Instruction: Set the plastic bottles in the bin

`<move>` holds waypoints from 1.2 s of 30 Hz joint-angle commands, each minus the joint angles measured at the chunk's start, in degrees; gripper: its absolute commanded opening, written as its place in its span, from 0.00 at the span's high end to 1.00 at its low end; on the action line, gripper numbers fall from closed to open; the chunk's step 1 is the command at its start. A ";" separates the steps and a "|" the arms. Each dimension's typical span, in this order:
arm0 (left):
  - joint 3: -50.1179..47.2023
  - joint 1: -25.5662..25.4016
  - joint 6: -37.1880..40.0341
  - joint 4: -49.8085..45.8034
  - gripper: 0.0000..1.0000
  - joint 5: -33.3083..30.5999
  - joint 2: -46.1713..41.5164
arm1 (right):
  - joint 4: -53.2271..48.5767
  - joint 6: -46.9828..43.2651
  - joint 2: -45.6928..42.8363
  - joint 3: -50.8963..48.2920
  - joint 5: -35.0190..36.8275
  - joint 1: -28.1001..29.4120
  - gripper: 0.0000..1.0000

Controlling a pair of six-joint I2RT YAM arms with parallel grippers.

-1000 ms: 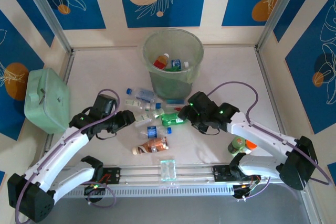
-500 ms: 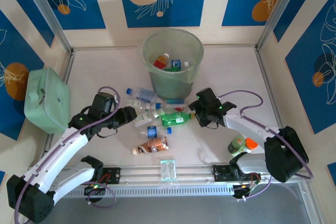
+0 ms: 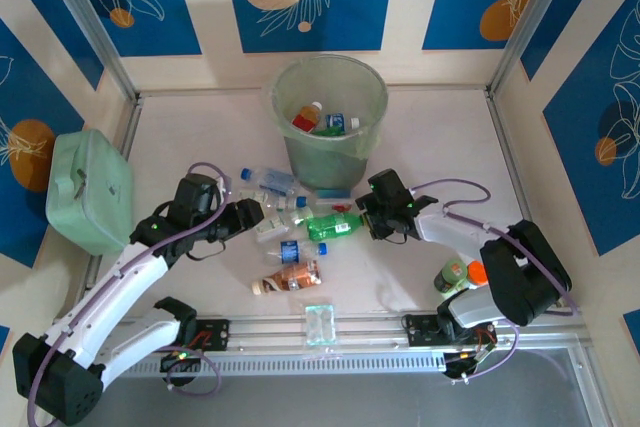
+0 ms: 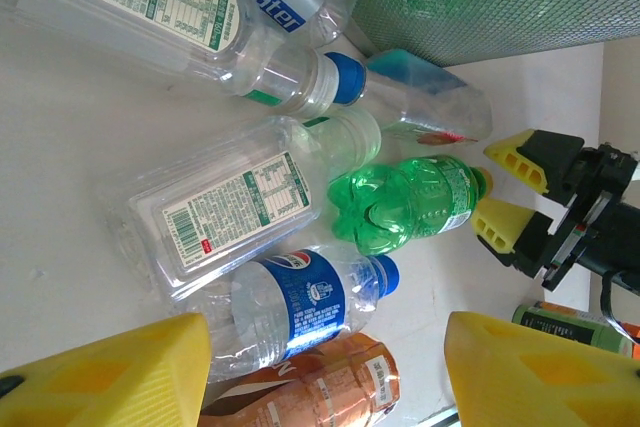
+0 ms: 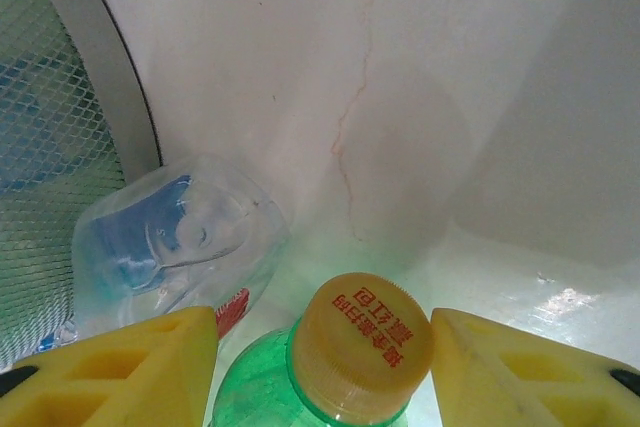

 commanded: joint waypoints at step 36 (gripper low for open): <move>1.55 -0.30 0.91 7.51 0.27 5.08 0.35 | -2.30 -9.20 -13.73 0.29 -1.78 -0.79 0.73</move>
